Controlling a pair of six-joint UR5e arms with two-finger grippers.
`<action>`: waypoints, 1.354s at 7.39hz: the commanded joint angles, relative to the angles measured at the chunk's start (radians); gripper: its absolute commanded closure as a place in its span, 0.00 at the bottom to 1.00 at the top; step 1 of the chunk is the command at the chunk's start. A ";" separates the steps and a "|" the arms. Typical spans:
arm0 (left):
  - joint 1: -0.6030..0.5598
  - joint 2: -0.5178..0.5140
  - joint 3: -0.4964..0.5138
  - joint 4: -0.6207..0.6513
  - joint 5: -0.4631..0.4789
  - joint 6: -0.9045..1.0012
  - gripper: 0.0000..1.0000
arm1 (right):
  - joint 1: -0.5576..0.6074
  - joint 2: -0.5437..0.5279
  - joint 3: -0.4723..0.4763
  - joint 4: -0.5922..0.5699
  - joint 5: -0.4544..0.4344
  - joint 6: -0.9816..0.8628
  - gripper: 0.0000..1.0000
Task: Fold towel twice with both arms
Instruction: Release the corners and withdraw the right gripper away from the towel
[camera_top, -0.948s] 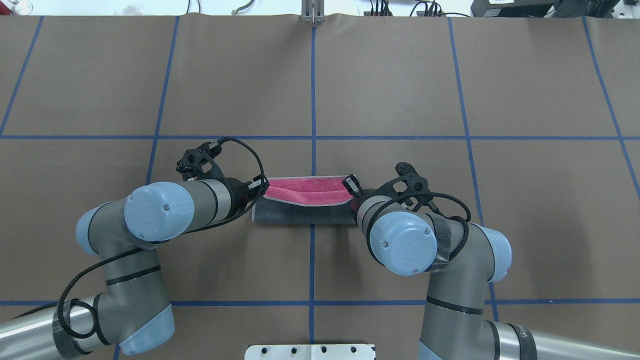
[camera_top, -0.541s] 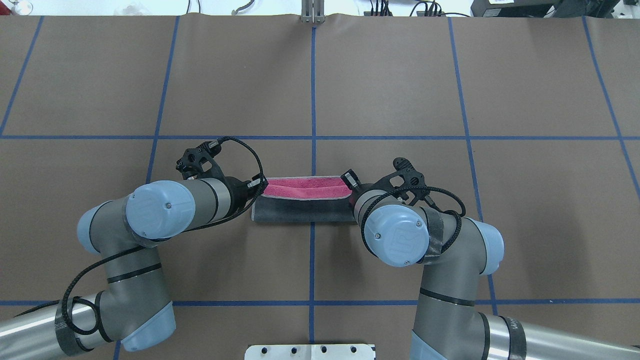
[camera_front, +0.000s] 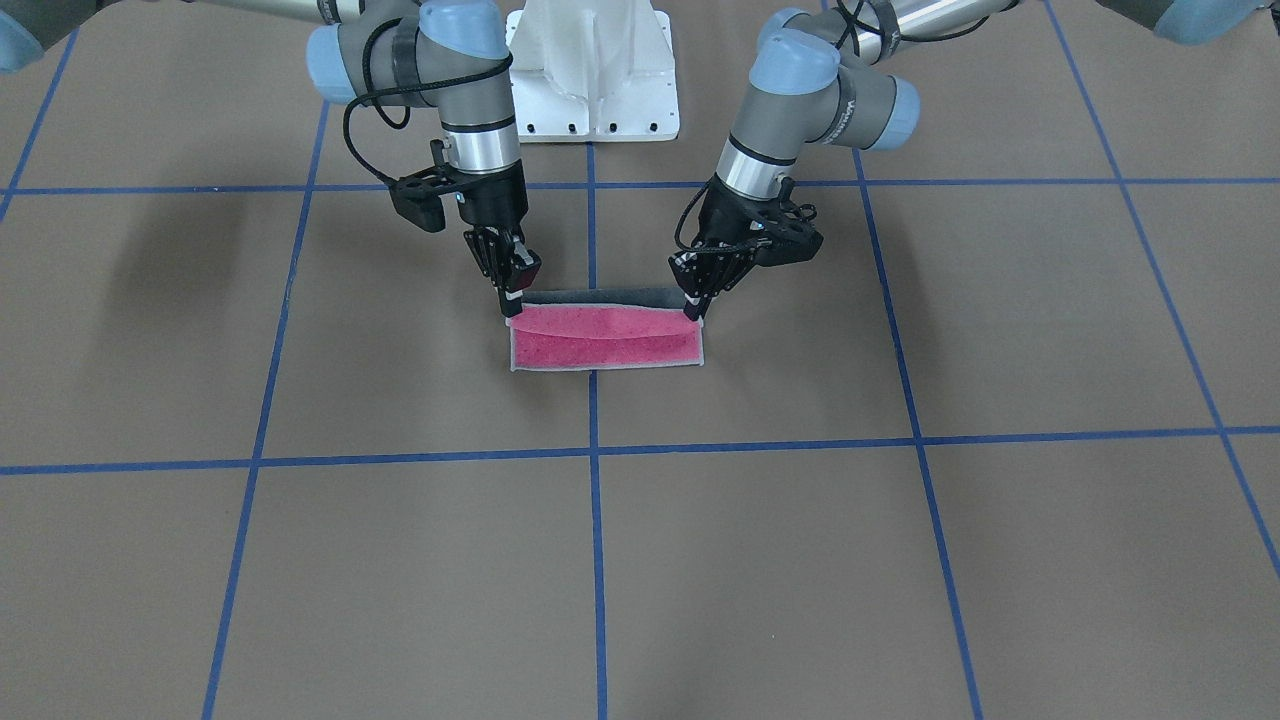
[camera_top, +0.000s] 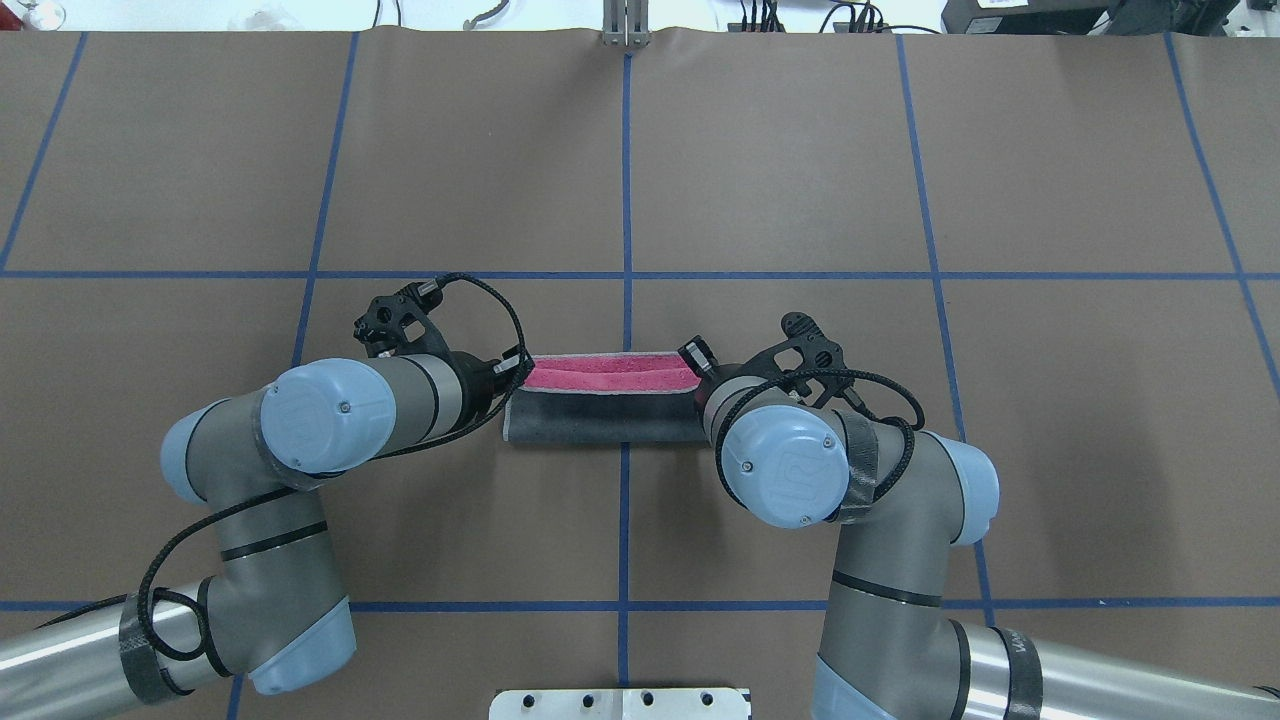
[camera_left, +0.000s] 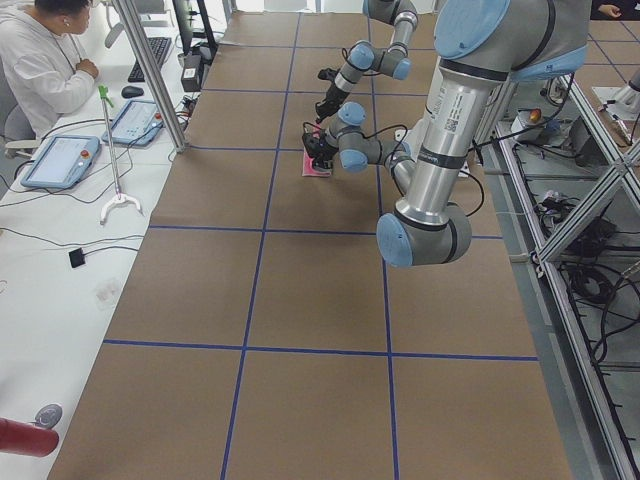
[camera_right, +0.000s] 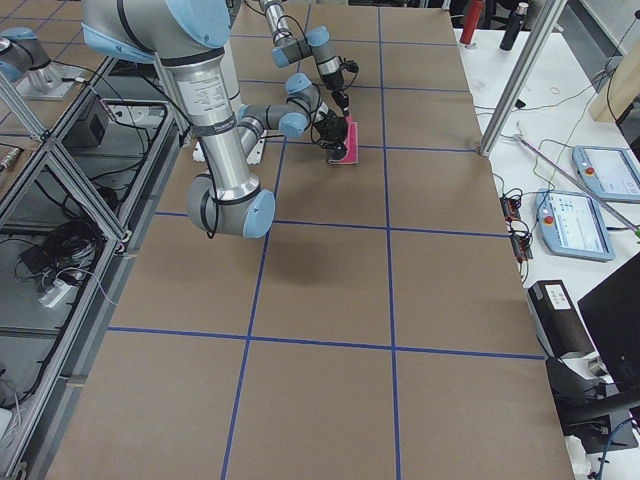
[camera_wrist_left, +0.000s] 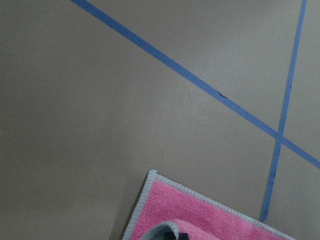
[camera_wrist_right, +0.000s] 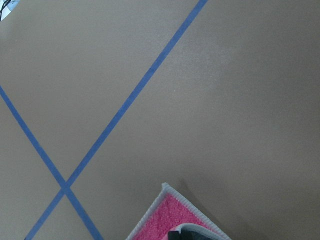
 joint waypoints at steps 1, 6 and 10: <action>-0.013 -0.002 0.004 0.001 -0.003 0.051 0.16 | 0.015 0.001 -0.005 -0.001 0.001 -0.099 0.03; -0.020 -0.005 0.004 -0.002 -0.008 0.063 0.00 | 0.060 0.025 -0.002 0.001 0.052 -0.229 0.00; -0.011 0.006 -0.008 -0.006 -0.055 0.051 0.01 | 0.210 0.007 0.004 -0.012 0.292 -0.540 0.00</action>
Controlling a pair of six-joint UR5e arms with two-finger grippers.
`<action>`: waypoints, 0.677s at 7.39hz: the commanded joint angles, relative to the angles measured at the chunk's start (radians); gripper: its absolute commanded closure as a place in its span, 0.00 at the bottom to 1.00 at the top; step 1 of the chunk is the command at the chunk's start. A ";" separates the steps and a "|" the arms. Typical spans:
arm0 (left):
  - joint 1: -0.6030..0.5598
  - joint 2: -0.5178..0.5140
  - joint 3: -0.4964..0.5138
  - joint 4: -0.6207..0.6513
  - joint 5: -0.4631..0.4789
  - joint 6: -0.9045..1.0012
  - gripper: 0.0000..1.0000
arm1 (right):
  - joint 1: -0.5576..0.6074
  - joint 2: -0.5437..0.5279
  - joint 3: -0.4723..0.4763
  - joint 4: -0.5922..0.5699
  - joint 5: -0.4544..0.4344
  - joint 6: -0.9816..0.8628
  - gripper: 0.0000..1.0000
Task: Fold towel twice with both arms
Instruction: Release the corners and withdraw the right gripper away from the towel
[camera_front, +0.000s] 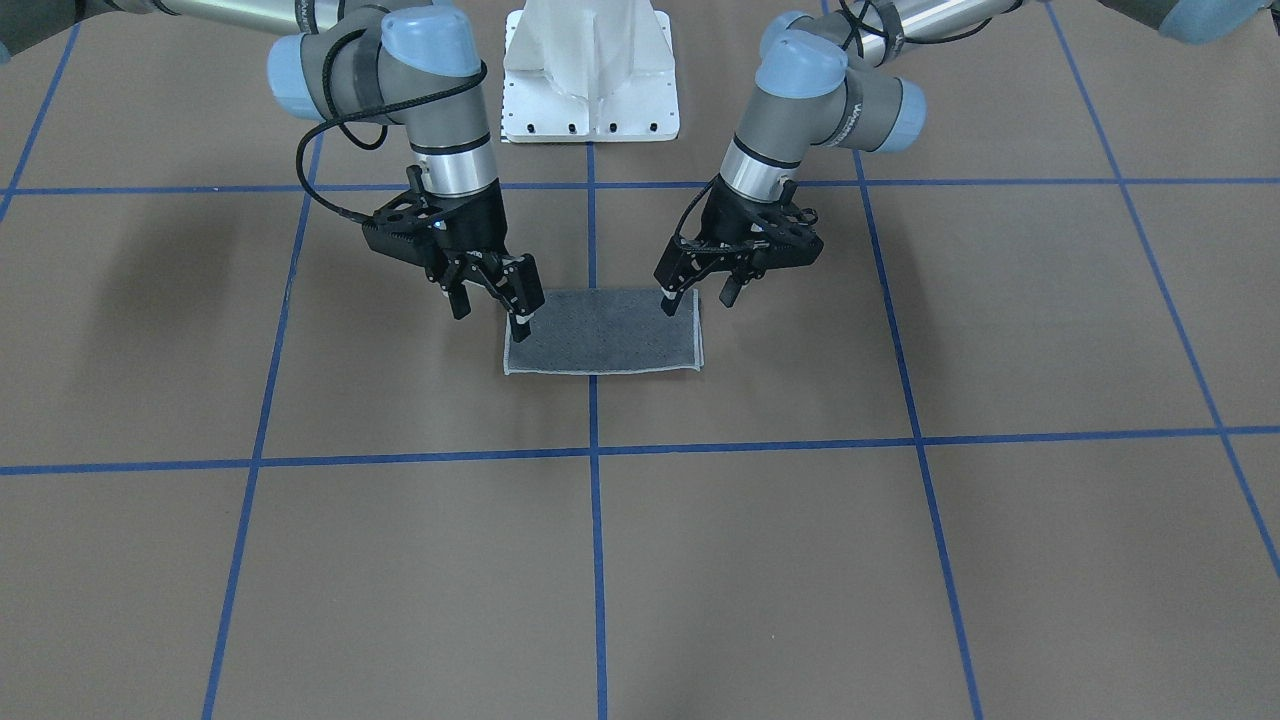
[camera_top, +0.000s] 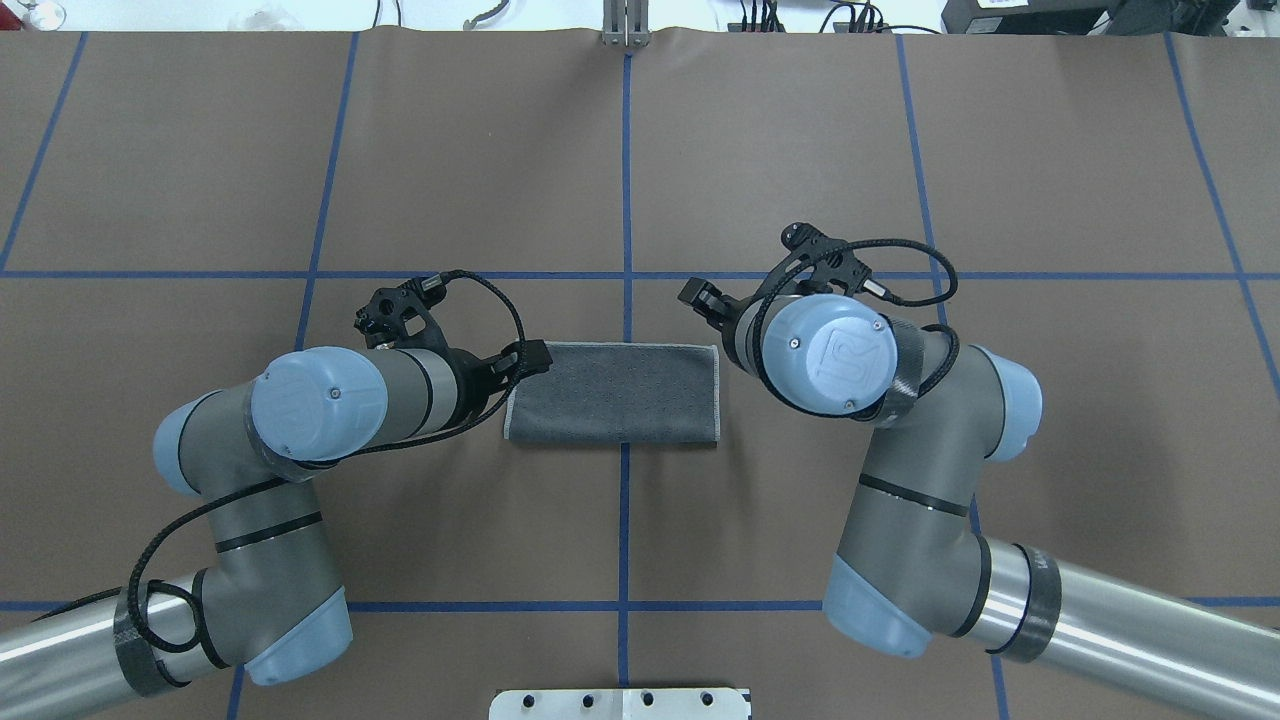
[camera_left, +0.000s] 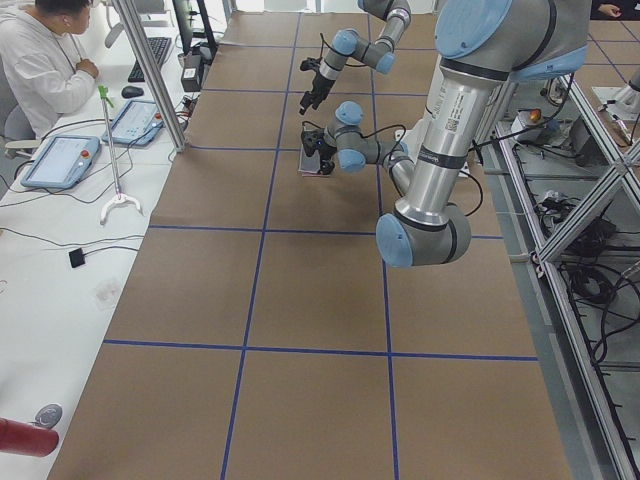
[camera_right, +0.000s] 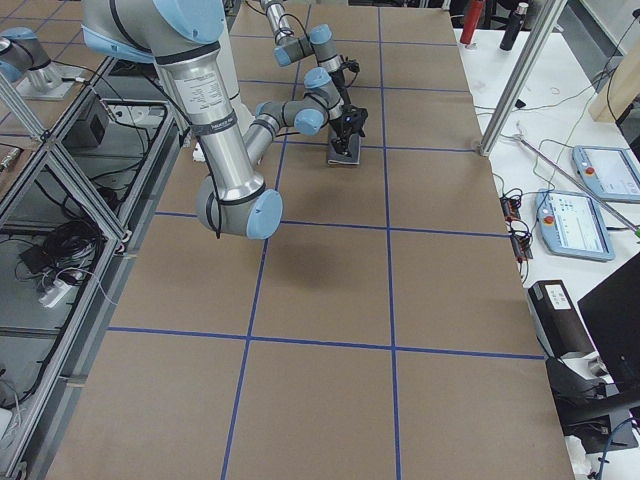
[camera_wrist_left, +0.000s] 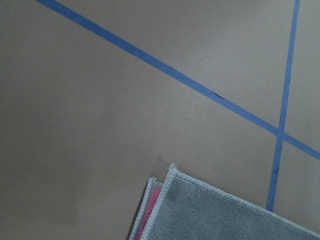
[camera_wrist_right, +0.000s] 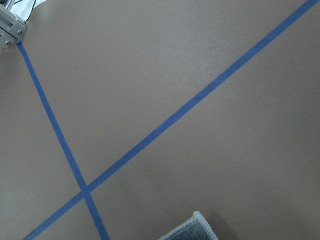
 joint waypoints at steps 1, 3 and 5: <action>0.011 0.002 0.002 -0.002 -0.004 -0.080 0.15 | 0.114 -0.018 0.002 -0.010 0.177 -0.211 0.00; 0.039 0.003 0.003 -0.002 0.001 -0.134 0.37 | 0.170 -0.044 0.002 -0.010 0.249 -0.366 0.00; 0.045 0.003 0.009 -0.001 -0.001 -0.137 0.38 | 0.175 -0.044 0.002 -0.009 0.250 -0.368 0.00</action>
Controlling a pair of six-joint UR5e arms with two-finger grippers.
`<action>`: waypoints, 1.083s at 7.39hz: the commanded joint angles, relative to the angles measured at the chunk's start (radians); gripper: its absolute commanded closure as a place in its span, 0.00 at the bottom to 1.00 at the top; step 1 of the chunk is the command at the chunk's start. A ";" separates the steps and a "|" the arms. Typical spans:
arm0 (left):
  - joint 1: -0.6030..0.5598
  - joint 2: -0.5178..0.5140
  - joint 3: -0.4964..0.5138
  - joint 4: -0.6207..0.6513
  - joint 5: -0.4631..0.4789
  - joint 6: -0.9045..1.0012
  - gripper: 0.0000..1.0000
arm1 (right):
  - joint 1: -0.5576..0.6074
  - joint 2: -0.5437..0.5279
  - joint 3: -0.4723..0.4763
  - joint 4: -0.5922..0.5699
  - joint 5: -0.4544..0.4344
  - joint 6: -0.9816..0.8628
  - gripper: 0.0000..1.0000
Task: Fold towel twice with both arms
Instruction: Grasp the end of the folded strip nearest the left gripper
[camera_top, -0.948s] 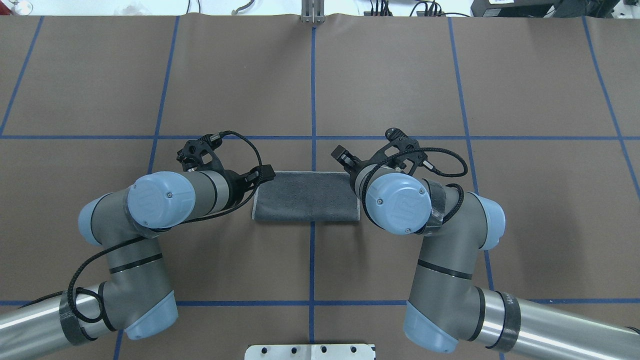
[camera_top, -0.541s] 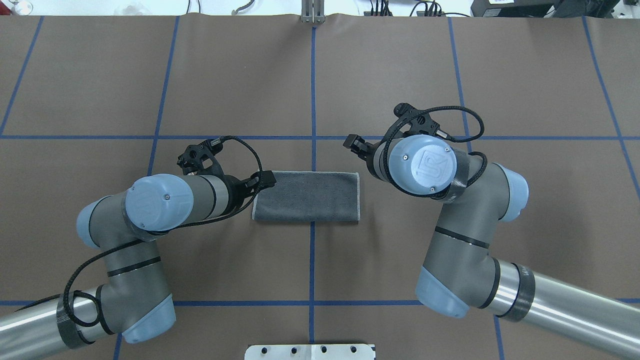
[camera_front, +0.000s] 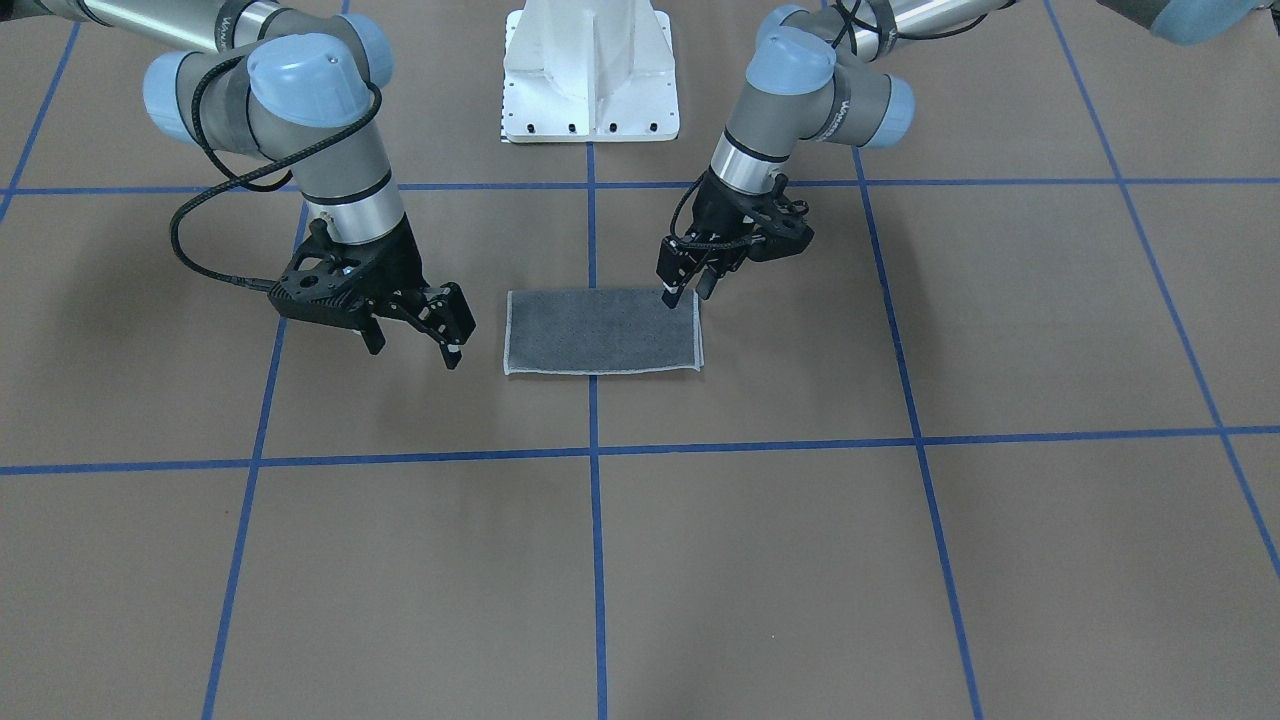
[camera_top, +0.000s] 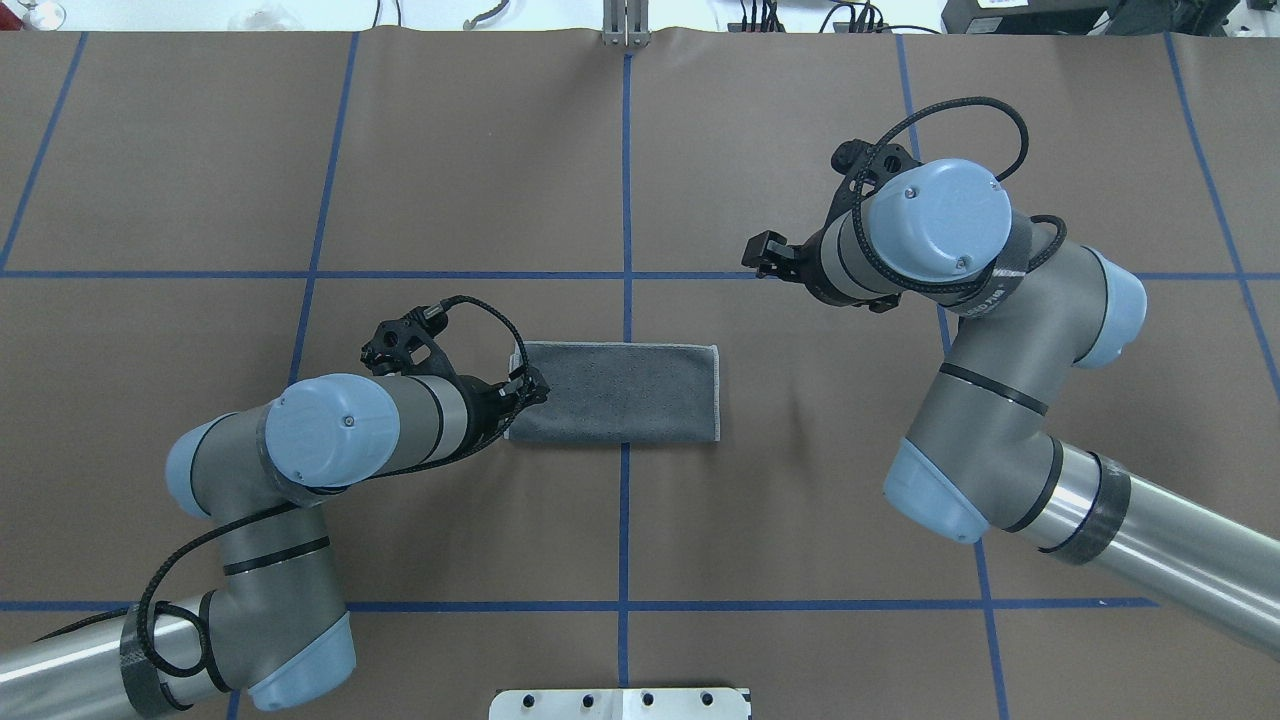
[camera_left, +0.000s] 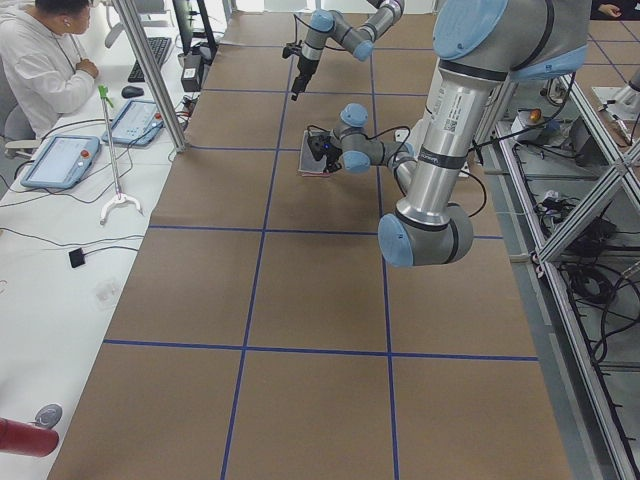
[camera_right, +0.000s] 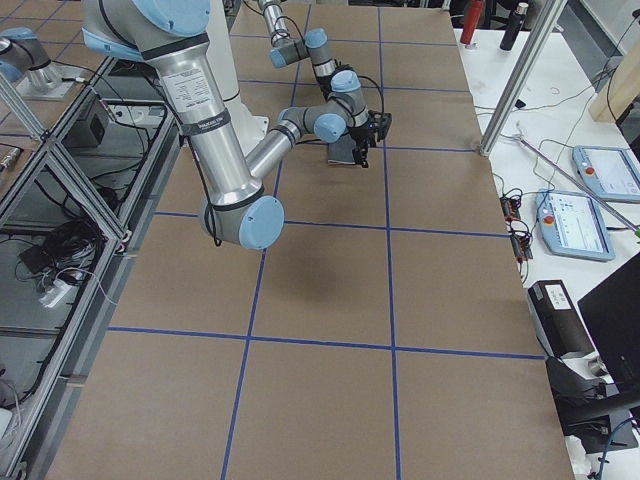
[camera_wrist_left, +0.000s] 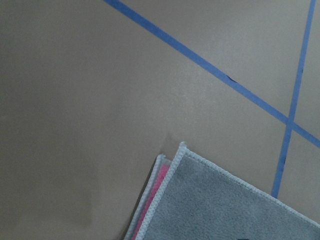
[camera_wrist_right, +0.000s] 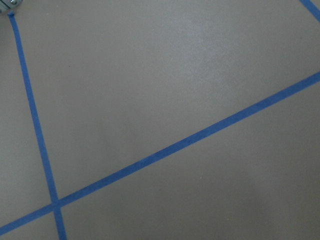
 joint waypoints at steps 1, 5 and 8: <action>0.005 0.000 0.004 0.001 -0.005 -0.004 0.38 | 0.005 -0.002 0.000 0.001 0.006 -0.013 0.00; 0.005 0.004 0.004 0.006 -0.021 0.011 0.38 | 0.005 -0.004 0.000 0.001 0.005 -0.013 0.00; 0.008 0.011 0.008 0.007 -0.036 0.011 0.37 | 0.005 -0.005 0.000 0.001 0.003 -0.013 0.00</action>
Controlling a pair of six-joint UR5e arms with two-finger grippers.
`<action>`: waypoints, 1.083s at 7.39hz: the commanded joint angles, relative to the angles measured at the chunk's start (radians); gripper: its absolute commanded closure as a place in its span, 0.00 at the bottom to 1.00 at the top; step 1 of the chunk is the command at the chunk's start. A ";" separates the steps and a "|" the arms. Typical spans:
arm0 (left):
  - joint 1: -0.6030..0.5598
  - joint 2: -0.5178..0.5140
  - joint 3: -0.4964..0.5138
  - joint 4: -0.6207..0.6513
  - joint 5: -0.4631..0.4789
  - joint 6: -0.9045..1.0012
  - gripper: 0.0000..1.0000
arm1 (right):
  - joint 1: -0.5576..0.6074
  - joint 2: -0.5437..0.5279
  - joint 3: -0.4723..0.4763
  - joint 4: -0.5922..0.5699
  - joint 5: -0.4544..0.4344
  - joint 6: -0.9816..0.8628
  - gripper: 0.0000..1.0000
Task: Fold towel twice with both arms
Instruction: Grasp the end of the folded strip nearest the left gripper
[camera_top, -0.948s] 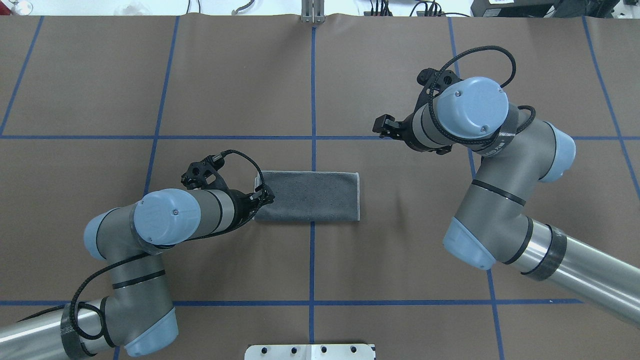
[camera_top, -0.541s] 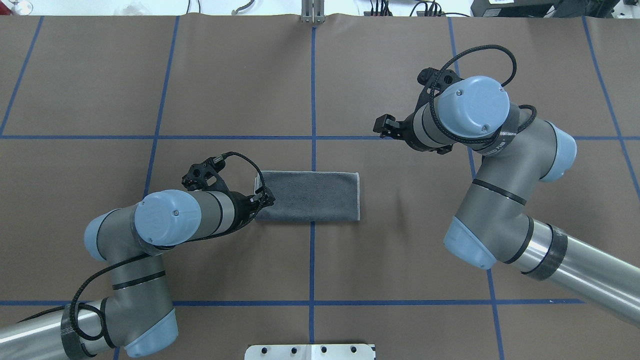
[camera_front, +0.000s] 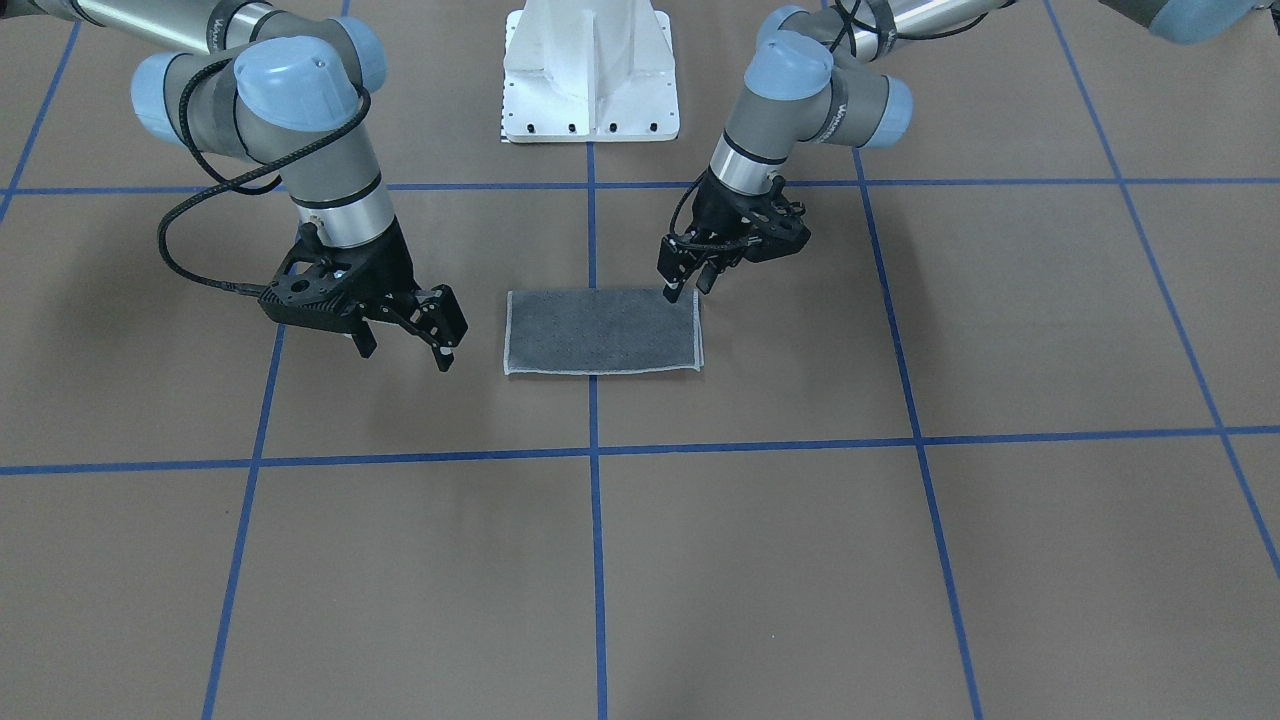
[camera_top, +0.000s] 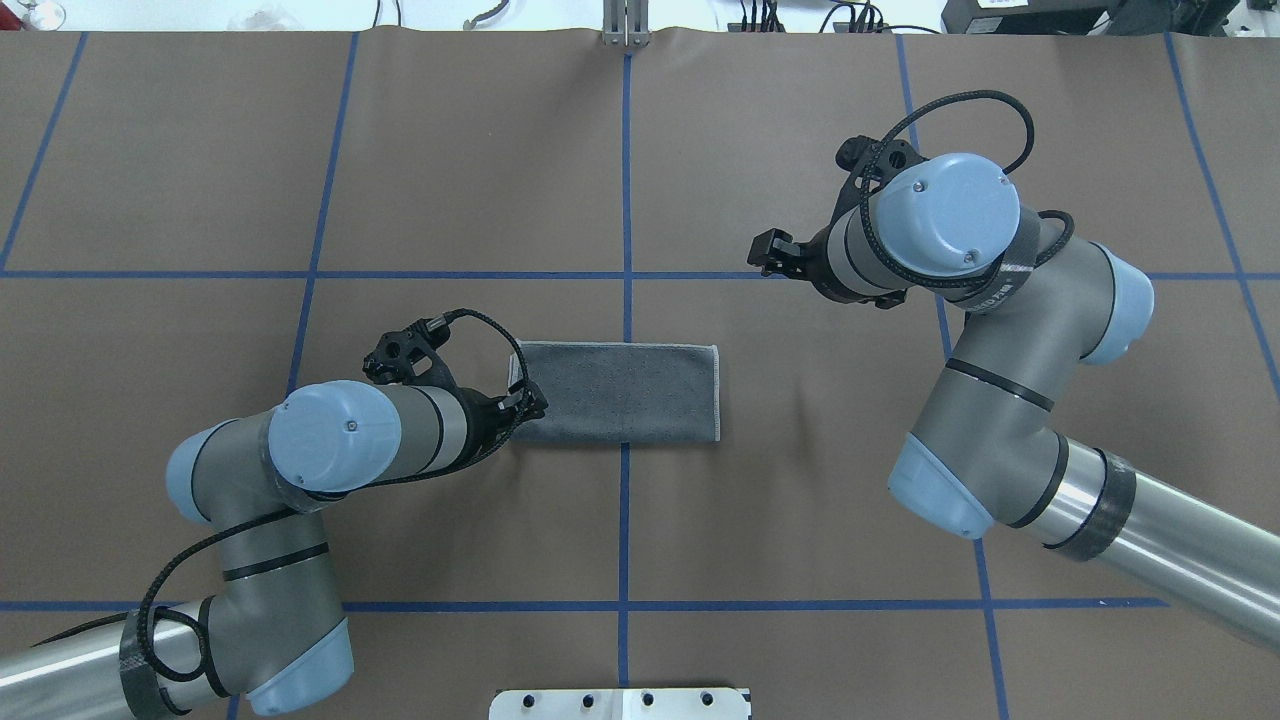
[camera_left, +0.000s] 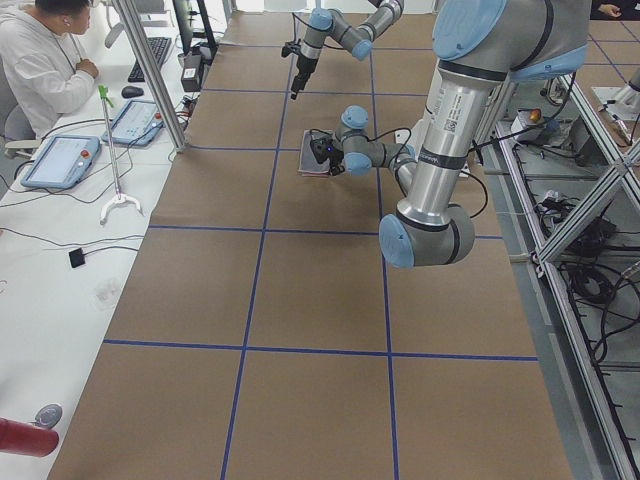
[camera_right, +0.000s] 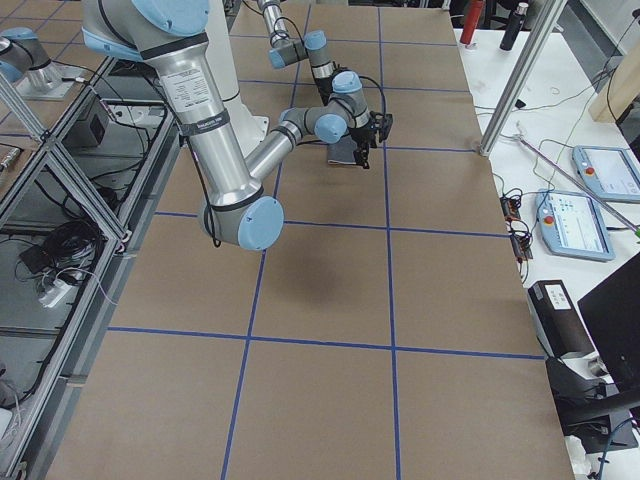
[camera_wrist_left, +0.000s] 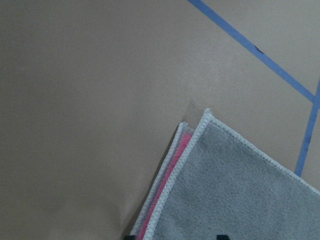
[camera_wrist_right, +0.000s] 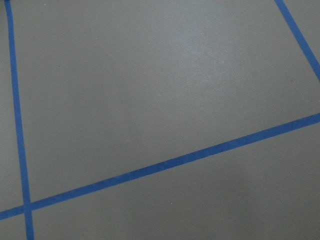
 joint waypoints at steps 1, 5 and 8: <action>0.005 0.005 0.004 0.000 -0.001 0.000 0.37 | 0.000 -0.001 0.000 0.000 -0.001 0.000 0.00; 0.006 0.003 0.021 -0.005 0.009 -0.001 0.54 | -0.002 -0.001 0.000 0.002 -0.001 0.000 0.00; 0.006 0.005 0.018 -0.005 0.009 0.000 0.69 | -0.002 0.001 0.000 0.003 -0.001 0.000 0.00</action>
